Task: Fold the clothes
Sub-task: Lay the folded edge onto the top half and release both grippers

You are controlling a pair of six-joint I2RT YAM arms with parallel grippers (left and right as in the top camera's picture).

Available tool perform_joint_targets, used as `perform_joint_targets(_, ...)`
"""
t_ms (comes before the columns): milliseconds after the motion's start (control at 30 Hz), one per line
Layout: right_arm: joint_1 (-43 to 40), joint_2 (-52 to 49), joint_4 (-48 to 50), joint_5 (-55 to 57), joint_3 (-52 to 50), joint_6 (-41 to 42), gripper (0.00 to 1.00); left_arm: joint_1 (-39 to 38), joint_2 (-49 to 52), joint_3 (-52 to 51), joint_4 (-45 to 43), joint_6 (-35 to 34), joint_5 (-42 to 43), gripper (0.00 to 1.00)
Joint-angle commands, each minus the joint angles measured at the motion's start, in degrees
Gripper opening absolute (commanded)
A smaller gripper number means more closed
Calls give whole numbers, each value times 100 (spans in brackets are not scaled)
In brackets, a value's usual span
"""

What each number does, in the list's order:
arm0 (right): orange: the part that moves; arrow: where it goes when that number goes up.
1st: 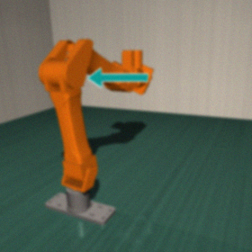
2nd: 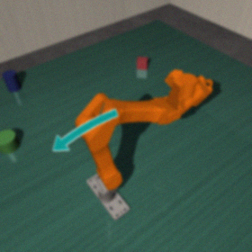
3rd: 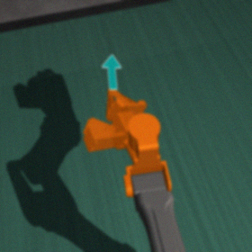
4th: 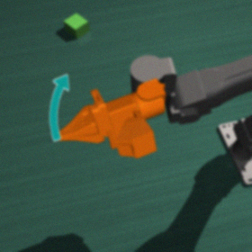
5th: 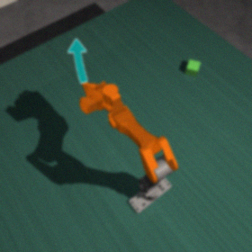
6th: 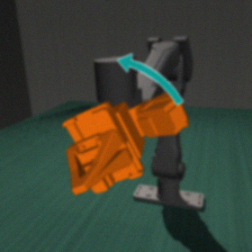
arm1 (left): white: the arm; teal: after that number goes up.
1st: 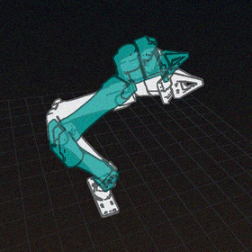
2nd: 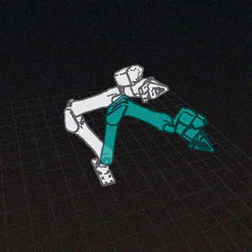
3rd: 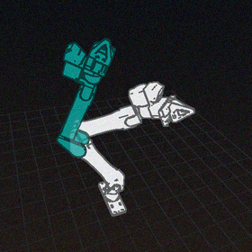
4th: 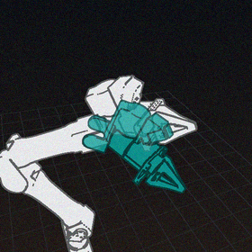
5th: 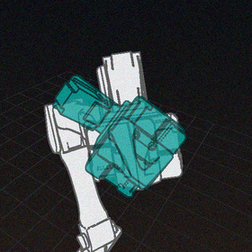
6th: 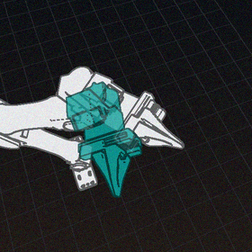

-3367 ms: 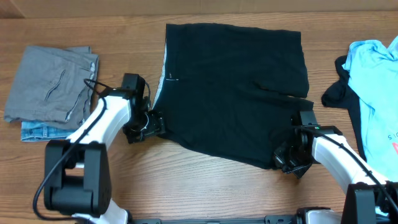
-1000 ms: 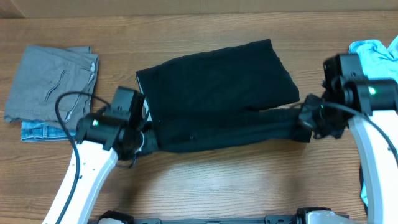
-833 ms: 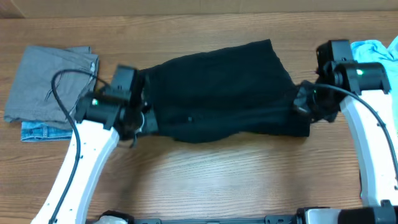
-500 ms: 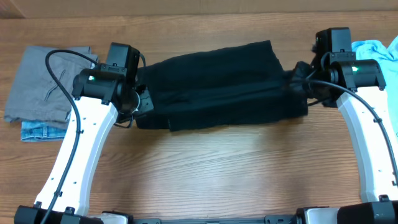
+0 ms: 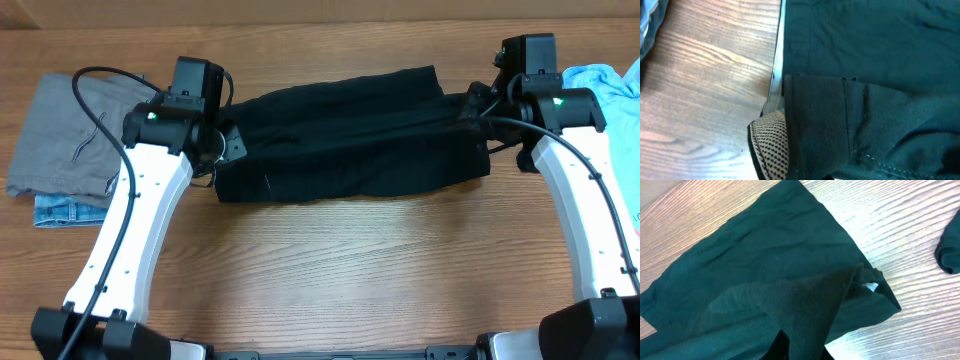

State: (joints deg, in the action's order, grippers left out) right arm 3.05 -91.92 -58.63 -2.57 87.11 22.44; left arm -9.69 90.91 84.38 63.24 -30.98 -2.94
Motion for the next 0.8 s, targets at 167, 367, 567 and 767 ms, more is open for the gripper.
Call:
perform_joint_targets(167,-74,-638,496,422,199,0,4,190,935,125,-269,120,-887,4)
perform_joint_targets(367,-74,-957,1185,422,199,2,4,192,1261,125,-750,120,-1252,4)
perform_joint_targets(567,-74,-1239,1652,417,199,2,4,225,1567,125,-1163,122,-1270,4)
perform_joint_targets(767,-74,-1539,1849,402,197,2,4,243,1816,125,-1458,153,-1279,4)
